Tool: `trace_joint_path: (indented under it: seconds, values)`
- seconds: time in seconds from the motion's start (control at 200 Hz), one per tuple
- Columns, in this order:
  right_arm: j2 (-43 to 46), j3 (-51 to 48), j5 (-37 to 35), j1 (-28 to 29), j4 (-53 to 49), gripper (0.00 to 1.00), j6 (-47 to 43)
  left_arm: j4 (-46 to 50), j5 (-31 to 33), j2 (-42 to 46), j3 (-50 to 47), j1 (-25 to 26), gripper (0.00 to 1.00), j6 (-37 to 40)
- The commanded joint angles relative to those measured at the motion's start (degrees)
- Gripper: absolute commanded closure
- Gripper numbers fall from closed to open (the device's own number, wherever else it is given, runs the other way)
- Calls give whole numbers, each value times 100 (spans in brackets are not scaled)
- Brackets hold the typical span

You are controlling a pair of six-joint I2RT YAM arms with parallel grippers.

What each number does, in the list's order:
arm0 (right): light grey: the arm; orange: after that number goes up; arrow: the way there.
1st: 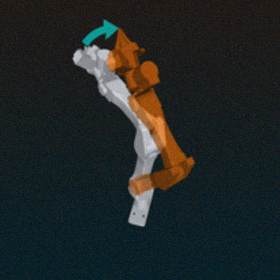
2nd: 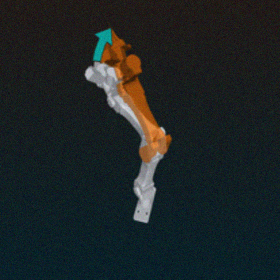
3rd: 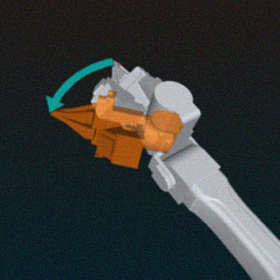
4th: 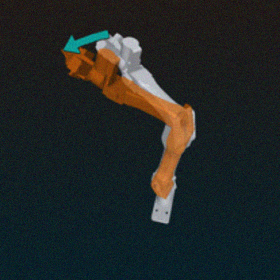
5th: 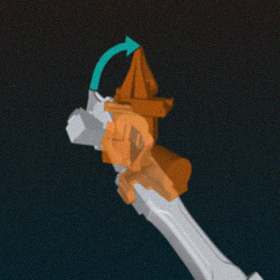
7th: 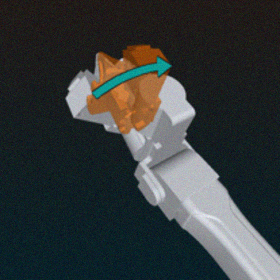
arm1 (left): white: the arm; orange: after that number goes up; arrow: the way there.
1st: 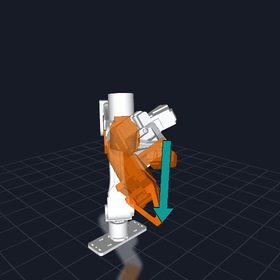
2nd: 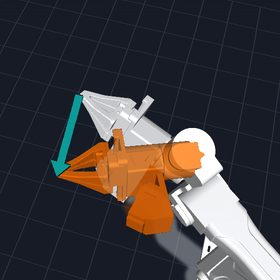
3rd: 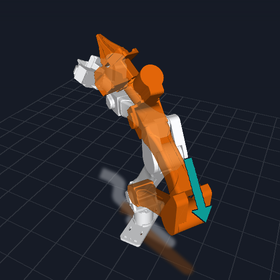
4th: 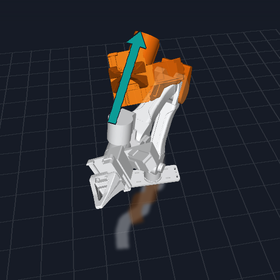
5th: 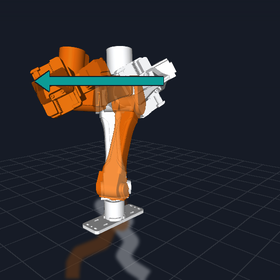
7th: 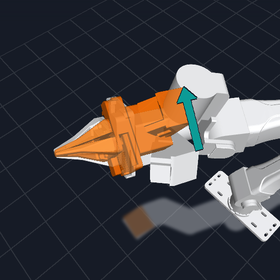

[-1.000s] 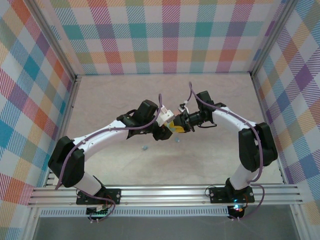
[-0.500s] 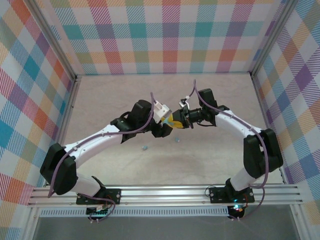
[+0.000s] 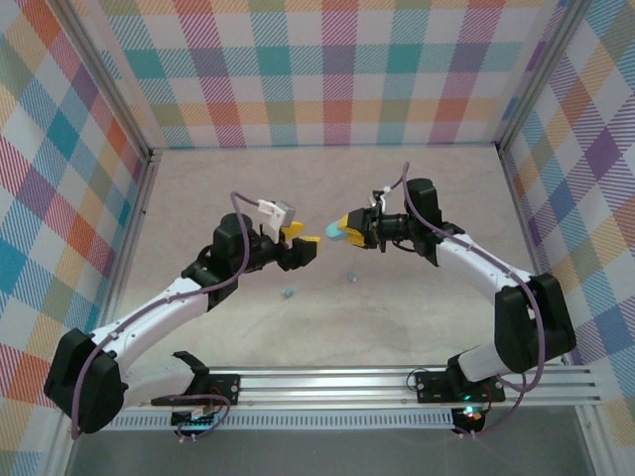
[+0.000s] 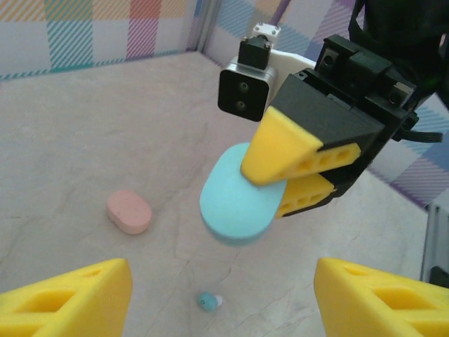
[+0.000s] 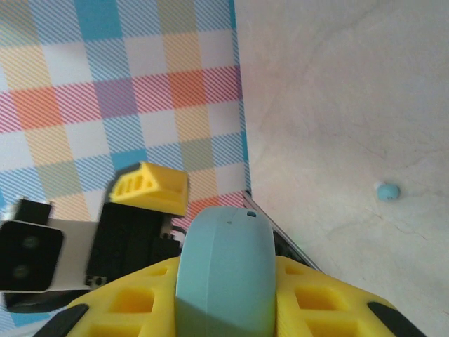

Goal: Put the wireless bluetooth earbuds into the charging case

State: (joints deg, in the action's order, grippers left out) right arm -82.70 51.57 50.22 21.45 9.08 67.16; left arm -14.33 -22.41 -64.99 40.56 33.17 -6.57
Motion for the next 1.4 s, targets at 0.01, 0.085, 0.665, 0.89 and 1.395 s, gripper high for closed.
trace_joint_path:
  seconds: [0.01,0.085,0.665,0.89,1.395]
  values:
    - [330,-29,-302,-13,817,81,777,-1243,-774,28,-193,-91,30,-322]
    - [421,57,-303,-10,873,81,931,-1544,-1175,-125,-162,-91,30,-217]
    - [1010,127,-823,184,1288,79,1696,-3213,-1618,-1281,558,-28,34,-376]
    - [1006,74,-846,219,1424,79,1817,-3457,-1701,-1750,858,-30,34,-774]
    - [949,2,-773,227,1603,78,1987,-3291,-1862,-1850,1046,-30,50,-670]
